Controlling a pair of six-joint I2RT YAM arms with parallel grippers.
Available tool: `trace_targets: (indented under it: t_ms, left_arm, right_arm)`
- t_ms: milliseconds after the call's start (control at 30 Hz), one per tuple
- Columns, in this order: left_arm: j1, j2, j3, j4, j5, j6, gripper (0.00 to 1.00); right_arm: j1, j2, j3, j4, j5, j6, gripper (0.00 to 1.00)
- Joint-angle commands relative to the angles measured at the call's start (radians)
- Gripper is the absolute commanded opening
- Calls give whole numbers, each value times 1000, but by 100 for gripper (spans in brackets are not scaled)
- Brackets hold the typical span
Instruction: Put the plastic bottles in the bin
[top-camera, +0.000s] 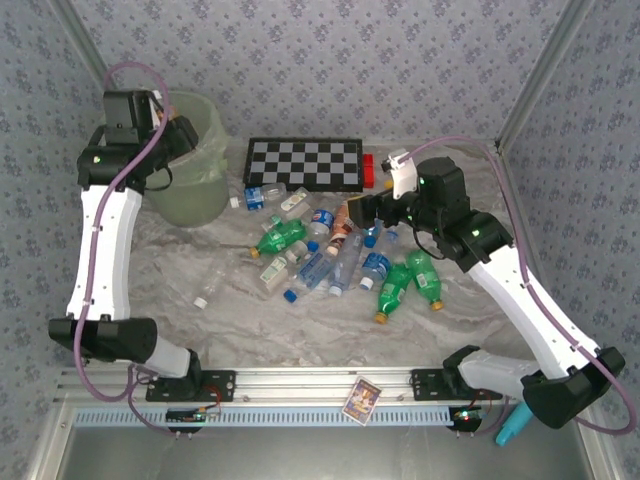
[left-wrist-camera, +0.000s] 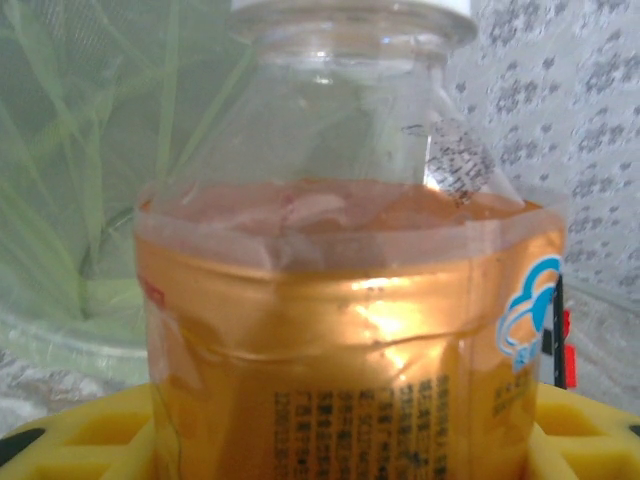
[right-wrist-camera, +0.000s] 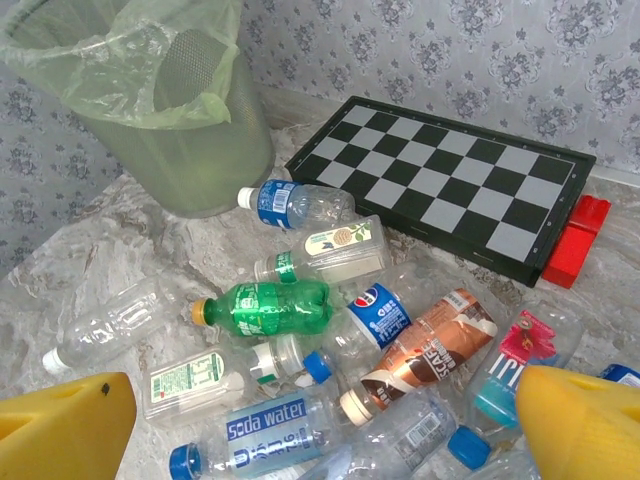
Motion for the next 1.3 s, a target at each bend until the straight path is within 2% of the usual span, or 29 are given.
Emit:
trace_targets:
  t_ms: [0,200,433,633,733,867,933,1067,1267]
  left_arm:
    - [39,52,92,52,40,-34,50]
    - [76,181,233,15,31,-67,51]
    - [106,278,272,1,32,-90,51]
    - [106,324,307,-24,30,-89,56]
    - [107,341,330,-40,43,-87,62]
    - [107,344,342,-64,75,-104,85]
    - [107,336,341,-77,75,-102,90]
    - [105,299,308,-93,74,-106,95]
    - [89,187,152,-57,56,-95,100]
  right_arm:
    - [11,4,40,-29,16,-28,99]
    - [15,-12,32,-33,38,-44,99]
    - [13,-34,16,-41,62,-63,99]
    - [9,-40,11,-47,66,-59,99]
    - [8,-42,2,-40,62,-59,99]
    - [0,-34,-1,-35,41,-60,99]
    - [-4,-27,-2,-23,33,-57,99]
    - [-12,-14,-1,-3,16,-61,99]
    - [-38,-8,-15,32,-22,-59,99]
